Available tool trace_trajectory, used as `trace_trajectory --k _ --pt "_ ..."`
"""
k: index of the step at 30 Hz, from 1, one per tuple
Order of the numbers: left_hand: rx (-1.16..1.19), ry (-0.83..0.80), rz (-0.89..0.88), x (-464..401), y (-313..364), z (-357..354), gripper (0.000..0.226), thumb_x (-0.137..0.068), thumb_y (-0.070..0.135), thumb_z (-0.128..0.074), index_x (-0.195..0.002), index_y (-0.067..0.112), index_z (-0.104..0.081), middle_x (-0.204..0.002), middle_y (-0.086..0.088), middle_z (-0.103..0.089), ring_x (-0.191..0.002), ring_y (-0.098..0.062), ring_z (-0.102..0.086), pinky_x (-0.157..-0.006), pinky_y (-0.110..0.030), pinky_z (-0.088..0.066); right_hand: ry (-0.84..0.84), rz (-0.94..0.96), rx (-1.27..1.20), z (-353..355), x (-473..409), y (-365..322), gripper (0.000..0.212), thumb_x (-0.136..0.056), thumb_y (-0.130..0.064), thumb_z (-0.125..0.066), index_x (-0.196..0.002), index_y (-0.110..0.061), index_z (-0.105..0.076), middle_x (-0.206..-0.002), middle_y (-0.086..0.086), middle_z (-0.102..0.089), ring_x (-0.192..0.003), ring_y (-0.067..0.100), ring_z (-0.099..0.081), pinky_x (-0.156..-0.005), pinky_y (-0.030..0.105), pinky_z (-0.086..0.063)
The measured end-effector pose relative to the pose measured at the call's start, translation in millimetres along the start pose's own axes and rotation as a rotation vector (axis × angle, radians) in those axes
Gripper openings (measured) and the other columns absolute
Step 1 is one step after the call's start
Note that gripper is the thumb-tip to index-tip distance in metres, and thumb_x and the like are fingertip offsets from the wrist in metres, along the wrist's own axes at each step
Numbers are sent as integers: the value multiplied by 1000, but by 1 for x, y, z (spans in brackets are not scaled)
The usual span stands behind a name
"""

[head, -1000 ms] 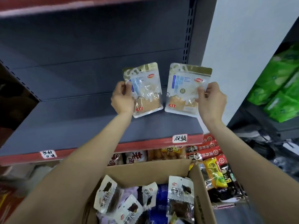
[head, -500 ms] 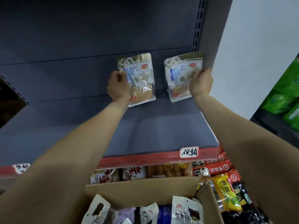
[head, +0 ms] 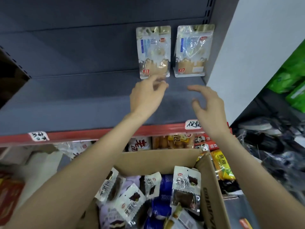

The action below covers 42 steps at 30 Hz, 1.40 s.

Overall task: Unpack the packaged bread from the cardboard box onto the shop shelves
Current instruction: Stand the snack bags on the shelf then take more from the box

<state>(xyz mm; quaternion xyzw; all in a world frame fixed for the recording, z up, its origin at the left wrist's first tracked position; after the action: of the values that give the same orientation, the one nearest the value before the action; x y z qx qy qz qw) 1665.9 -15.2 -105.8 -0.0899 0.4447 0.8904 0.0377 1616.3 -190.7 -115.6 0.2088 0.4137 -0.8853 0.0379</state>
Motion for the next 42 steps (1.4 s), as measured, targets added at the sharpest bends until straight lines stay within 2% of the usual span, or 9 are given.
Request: trace_trajectory --k 5,9,14,18,21,26,32,38,42 --pt "-181 46 -111 78 -9 15 22 -91 38 -45 -93 32 -66 -73 18 -70 -70 -1 -66 -69 -27 -52 -26 109 86 8 83 -20 23 -87 -17 -49 -101 -15 -67 -92 -2 -70 -79 16 -63 -70 30 -50" --pt "-311 -1 -201 138 -48 9 20 -91 30 -50 -95 26 -70 -64 16 -61 -47 9 -44 -44 -12 -28 -276 17 209 -34 152 18 18 -88 -17 -55 -102 -16 -67 -81 0 -70 -62 18 -64 -58 35 -55" --pt "-424 -133 39 192 -158 3 22 -86 21 -61 -108 20 -67 -105 0 -68 -102 -23 -59 -79 -33 -49 -557 -185 402 -100 212 98 29 -86 -9 -57 -113 -14 -64 -107 9 -65 -106 34 -53 -81 38 -47" --pt "-611 -117 221 226 -234 20 36 -81 25 -58 -116 15 -64 -116 -11 -61 -103 -37 -53 -87 -45 -46 -601 -76 629 -140 220 133 31 -80 -2 -58 -110 -6 -65 -111 18 -63 -109 40 -50 -95 51 -42" --pt "-690 -137 325 238 -278 27 54 -79 19 -66 -130 9 -50 -127 -19 -50 -108 -44 -49 -86 -50 -44 -682 -24 925 -160 211 156 28 -88 -3 -42 -113 -2 -55 -114 20 -58 -109 37 -48 -92 44 -37" --pt "-498 -51 508 233 -308 34 67 -84 6 -63 -142 5 -29 -131 -25 -41 -101 -49 -54 -80 -49 -45 -781 -155 1154 -154 199 192 17 -92 -15 -43 -108 -11 -46 -111 11 -62 -110 29 -47 -91 34 -34" --pt "-171 73 776 256 -332 43 28 -86 23 -67 -106 4 -68 -101 -18 -70 -95 -32 -66 -74 -31 -48 -667 -45 951 -134 207 164 14 -76 10 -55 -84 2 -62 -83 23 -64 -91 39 -54 -73 42 -47" --pt "-160 89 616 252 -287 53 28 -79 38 -73 -96 15 -73 -84 -9 -74 -80 -25 -68 -72 -40 -53 -807 -231 957 -115 223 161 25 -87 4 -47 -103 -5 -63 -101 14 -64 -91 28 -64 -66 33 -50" --pt "31 116 530 249 -243 61 18 -84 25 -70 -98 15 -72 -82 -1 -73 -70 -10 -67 -60 -23 -52 -689 -139 915 -102 217 129 16 -82 3 -56 -93 -3 -66 -100 16 -57 -93 33 -56 -58 36 -49"
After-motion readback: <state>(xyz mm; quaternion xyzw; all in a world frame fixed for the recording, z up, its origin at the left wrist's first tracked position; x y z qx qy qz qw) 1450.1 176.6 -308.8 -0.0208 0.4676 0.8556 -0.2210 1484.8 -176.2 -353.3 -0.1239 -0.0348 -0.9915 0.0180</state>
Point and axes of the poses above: each hand's wrist, its own x-axis away from the middle knuckle, its own z-axis out of the back of the hand, y = z × x, the point moved 10 cm from there along -x, towards the middle knuckle
